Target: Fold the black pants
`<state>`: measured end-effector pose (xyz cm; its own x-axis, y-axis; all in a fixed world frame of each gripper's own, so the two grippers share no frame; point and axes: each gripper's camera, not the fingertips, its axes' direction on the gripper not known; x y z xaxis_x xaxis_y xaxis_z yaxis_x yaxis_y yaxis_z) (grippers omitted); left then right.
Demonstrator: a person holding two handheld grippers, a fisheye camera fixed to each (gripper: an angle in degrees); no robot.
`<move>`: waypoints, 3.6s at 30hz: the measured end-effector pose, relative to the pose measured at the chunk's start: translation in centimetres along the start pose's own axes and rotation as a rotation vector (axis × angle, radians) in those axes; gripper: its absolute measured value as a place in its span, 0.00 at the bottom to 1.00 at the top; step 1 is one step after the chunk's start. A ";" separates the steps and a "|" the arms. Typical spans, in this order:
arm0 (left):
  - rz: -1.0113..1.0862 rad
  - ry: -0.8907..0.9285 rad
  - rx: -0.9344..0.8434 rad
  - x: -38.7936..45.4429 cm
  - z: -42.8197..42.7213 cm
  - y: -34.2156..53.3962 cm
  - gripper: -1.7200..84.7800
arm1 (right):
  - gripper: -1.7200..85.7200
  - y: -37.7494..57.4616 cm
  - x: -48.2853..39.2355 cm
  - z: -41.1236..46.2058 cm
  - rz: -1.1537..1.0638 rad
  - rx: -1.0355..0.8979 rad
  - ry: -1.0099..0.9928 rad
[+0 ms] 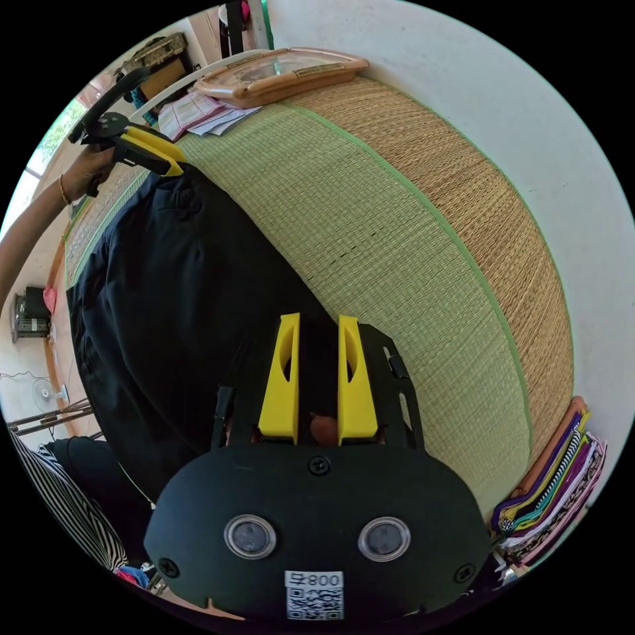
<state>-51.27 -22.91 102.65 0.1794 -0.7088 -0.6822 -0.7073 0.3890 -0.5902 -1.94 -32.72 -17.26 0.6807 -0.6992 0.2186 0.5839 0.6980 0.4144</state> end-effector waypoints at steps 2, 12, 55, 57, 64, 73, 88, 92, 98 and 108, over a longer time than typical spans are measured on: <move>0.032 -0.012 -0.008 0.8 -0.7 -0.2 0.13 | 0.12 -0.7 -0.4 0.3 -0.004 0.004 0.004; 0.090 -0.096 -0.031 6.1 -4.3 0.2 0.08 | 0.10 -4.3 -2.3 1.3 0.053 -0.012 -0.018; 0.049 -0.114 0.212 23.5 -14.5 33.7 0.03 | 0.04 13.9 -28.1 -13.0 0.219 0.098 -0.029; 0.047 -0.120 0.195 23.6 -13.4 35.0 0.03 | 0.04 15.1 -29.8 -12.3 0.210 0.096 -0.039; 0.018 -0.105 0.148 23.4 -8.9 39.2 0.03 | 0.04 18.5 -35.0 -8.8 0.192 0.061 -0.079; 0.016 -0.090 0.087 22.7 -3.2 42.2 0.03 | 0.04 22.2 -39.6 -5.6 0.181 0.045 -0.111; 0.034 -0.083 0.023 20.5 5.1 44.4 0.03 | 0.04 26.9 -44.9 0.8 0.183 -0.015 -0.186; 0.029 -0.078 0.005 19.9 7.3 44.4 0.03 | 0.04 27.7 -45.5 2.3 0.193 -0.031 -0.207; 0.034 -0.073 -0.015 19.0 10.5 44.3 0.03 | 0.04 29.1 -46.1 4.0 0.204 -0.038 -0.240; 0.029 -0.071 -0.020 17.5 15.2 44.2 0.03 | 0.05 31.5 -46.9 5.6 0.218 -0.016 -0.286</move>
<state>-68.97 -9.14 58.05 0.2062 -0.6536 -0.7283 -0.7265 0.3964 -0.5614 -17.93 21.19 -9.53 0.6403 -0.5467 0.5395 0.4467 0.8365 0.3174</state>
